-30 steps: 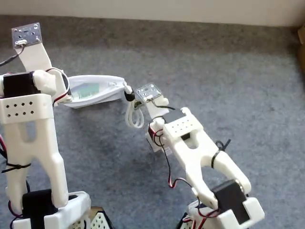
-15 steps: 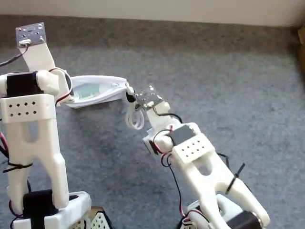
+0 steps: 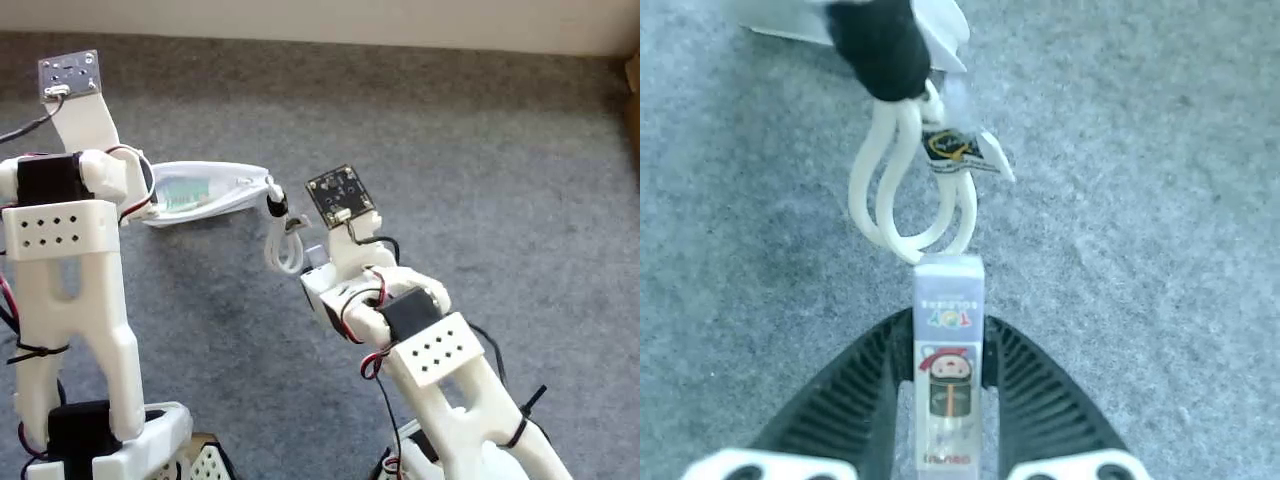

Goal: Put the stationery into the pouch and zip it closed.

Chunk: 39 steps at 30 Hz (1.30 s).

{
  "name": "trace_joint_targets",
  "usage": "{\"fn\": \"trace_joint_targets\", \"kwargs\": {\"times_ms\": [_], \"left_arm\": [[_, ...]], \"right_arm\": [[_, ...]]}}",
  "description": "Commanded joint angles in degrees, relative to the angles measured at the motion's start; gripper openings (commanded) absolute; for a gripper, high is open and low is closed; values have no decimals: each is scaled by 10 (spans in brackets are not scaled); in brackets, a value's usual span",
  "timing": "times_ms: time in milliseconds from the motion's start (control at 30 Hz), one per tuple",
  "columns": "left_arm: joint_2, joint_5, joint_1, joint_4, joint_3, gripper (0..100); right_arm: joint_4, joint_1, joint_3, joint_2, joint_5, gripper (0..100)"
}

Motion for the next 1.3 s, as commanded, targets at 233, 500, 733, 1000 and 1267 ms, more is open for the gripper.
{"fn": "trace_joint_targets", "kwargs": {"times_ms": [233,500,733,1000,1267], "left_arm": [[-5,0,11,-3,6,7],[-5,0,11,-3,6,7],[-5,0,11,-3,6,7],[-5,-1,11,-3,6,7],[-5,-2,11,-7,21,7]], "right_arm": [[-15,-38,22,-102,-8,8],[-15,-79,36,-182,-8,8],[-40,-109,36,-225,-8,8],[-140,-115,34,-258,-8,8],[-196,-115,30,-259,-8,8]]}}
